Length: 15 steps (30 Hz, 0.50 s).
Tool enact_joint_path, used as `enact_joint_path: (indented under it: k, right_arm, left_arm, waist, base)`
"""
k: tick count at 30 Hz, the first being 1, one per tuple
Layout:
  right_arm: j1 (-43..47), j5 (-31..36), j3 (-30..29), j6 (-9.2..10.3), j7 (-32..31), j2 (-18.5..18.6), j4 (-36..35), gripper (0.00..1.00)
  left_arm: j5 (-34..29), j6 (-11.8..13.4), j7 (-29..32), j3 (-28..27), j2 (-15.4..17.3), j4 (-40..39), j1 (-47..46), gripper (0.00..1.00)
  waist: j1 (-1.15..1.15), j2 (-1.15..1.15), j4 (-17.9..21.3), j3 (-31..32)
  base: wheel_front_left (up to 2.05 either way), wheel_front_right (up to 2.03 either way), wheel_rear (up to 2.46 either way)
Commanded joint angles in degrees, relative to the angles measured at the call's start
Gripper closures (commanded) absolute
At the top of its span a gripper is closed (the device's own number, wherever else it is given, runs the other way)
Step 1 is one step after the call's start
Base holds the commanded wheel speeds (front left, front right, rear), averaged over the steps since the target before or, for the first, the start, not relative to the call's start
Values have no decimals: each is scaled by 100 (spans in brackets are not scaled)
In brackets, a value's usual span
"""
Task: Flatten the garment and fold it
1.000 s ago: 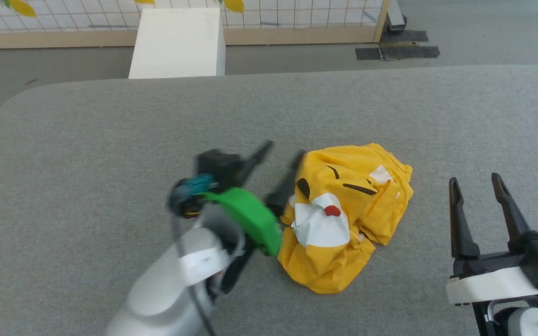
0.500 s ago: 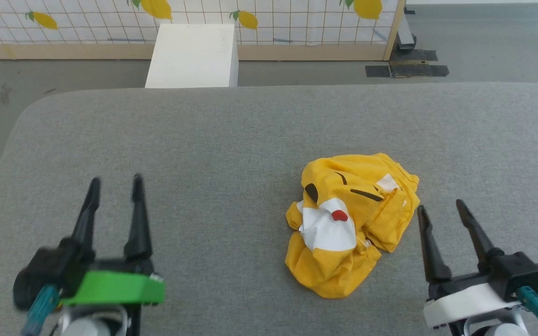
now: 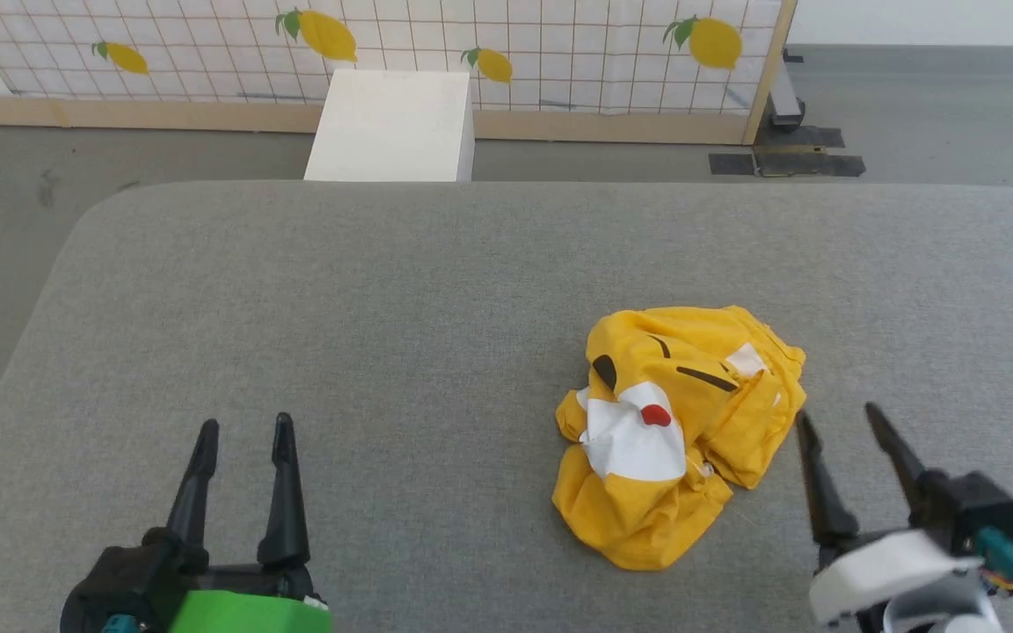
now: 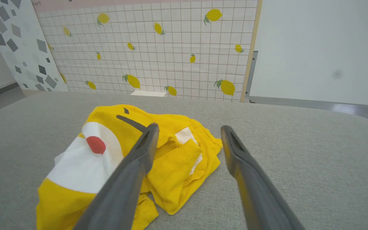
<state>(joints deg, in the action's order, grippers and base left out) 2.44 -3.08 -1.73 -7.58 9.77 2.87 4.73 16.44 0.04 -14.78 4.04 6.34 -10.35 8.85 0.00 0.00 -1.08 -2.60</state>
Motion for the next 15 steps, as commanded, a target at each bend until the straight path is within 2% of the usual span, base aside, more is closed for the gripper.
enact_joint_path:
  k: [1,10,15]
  right_arm:
    - [-176,26,-49,9,-168,0,-25,0]
    - [-709,76,-7,9,-1854,0,560,0]
    - [-932,127,-35,9,-2117,0,878,0]
  left_arm:
    - [-53,-77,-21,-45,-67,29,29,0]
    - [-211,-410,-21,-152,-274,162,-207,0]
    - [-254,-497,-21,-184,-315,214,-323,0]
  waist:
    - [0,0,-38,-64]
    - [0,0,-270,-434]
    - [0,0,-439,-580]
  base:
    - [0,0,0]
    - [0,0,0]
    - [0,0,0]
